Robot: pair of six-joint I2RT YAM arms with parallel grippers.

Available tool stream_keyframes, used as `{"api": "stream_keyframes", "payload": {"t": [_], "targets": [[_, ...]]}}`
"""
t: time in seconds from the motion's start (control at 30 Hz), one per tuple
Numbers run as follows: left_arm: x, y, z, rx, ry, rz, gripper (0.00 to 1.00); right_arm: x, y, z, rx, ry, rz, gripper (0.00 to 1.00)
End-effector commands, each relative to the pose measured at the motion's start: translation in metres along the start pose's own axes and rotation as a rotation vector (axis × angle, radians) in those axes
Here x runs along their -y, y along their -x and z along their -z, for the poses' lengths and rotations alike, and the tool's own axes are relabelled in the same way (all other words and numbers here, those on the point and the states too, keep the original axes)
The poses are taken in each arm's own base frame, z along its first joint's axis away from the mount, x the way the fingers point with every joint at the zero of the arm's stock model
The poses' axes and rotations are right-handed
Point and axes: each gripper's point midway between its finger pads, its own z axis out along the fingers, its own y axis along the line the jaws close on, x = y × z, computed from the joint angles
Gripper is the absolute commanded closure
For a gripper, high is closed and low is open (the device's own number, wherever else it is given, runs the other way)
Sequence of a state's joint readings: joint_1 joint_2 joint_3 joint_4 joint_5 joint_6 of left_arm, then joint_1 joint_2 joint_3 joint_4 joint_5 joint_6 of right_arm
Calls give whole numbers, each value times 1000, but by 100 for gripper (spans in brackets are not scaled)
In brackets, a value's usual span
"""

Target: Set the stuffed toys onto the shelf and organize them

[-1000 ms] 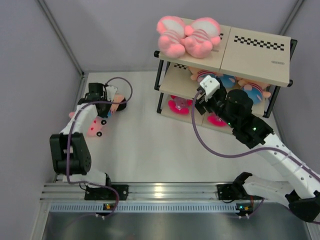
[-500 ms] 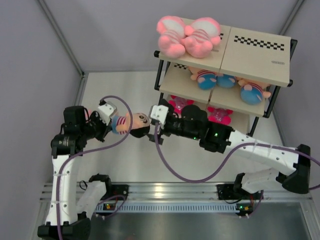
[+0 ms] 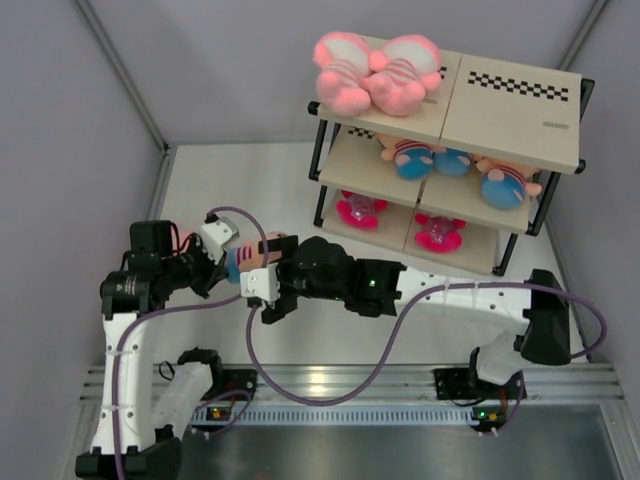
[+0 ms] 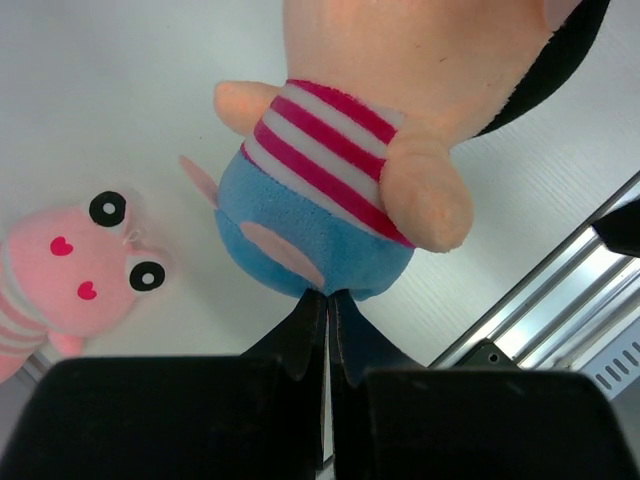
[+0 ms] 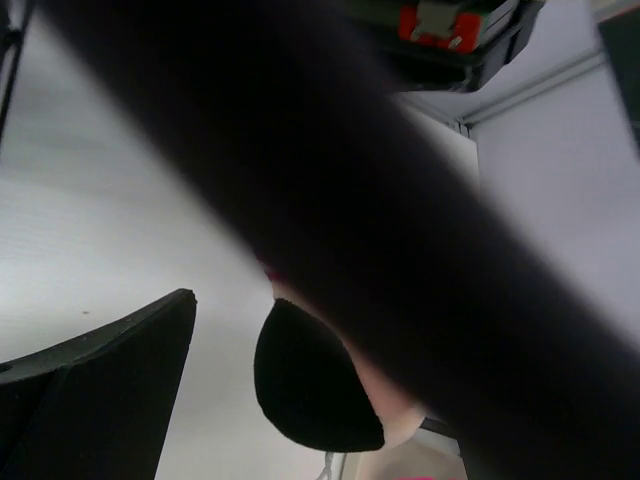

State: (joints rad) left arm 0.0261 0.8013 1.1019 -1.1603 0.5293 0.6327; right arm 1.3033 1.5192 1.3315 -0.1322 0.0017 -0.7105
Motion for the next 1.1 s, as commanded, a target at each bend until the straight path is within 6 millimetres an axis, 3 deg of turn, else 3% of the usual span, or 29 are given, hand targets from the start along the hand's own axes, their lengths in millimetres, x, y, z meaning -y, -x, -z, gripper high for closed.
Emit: {"api": "stream_keyframes", "payload": {"t": [0.0, 0.1, 0.23, 0.33, 0.57, 0.67, 0.7, 0.73, 0.83, 0.93, 0.97, 1.0, 1.07], "targets": [[8, 23, 12, 83, -30, -56, 100, 12, -13, -9, -95, -58, 69, 1], [18, 27, 13, 106, -85, -68, 100, 20, -35, -14, -173, -139, 108, 1], [24, 27, 11, 111, -123, -63, 100, 25, -44, -21, -184, -175, 185, 1], [32, 31, 12, 135, -167, -70, 100, 29, -35, -31, -133, -203, 205, 1], [34, 45, 16, 172, -194, -69, 100, -7, -22, -55, -29, -39, 220, 1], [37, 52, 18, 195, -215, -68, 100, -12, -20, -60, -22, -26, 207, 4], [38, 53, 19, 199, -222, -65, 100, -12, -22, -60, -27, -30, 200, 12], [40, 56, 19, 205, -235, -57, 100, -11, -21, -60, -22, -37, 188, 39], [41, 58, 20, 214, -243, -54, 100, -11, -22, -55, -18, -54, 168, 73], [36, 56, 19, 195, -222, -41, 100, -6, -23, -45, -25, -88, 149, 100], [32, 55, 20, 182, -195, -42, 90, 0, -18, -37, -11, -110, 146, 100], [30, 54, 20, 173, -182, -38, 56, -4, -25, -34, -23, -107, 146, 100], [24, 56, 23, 166, -146, -43, 30, 8, -21, -16, 3, -141, 121, 100]]}}
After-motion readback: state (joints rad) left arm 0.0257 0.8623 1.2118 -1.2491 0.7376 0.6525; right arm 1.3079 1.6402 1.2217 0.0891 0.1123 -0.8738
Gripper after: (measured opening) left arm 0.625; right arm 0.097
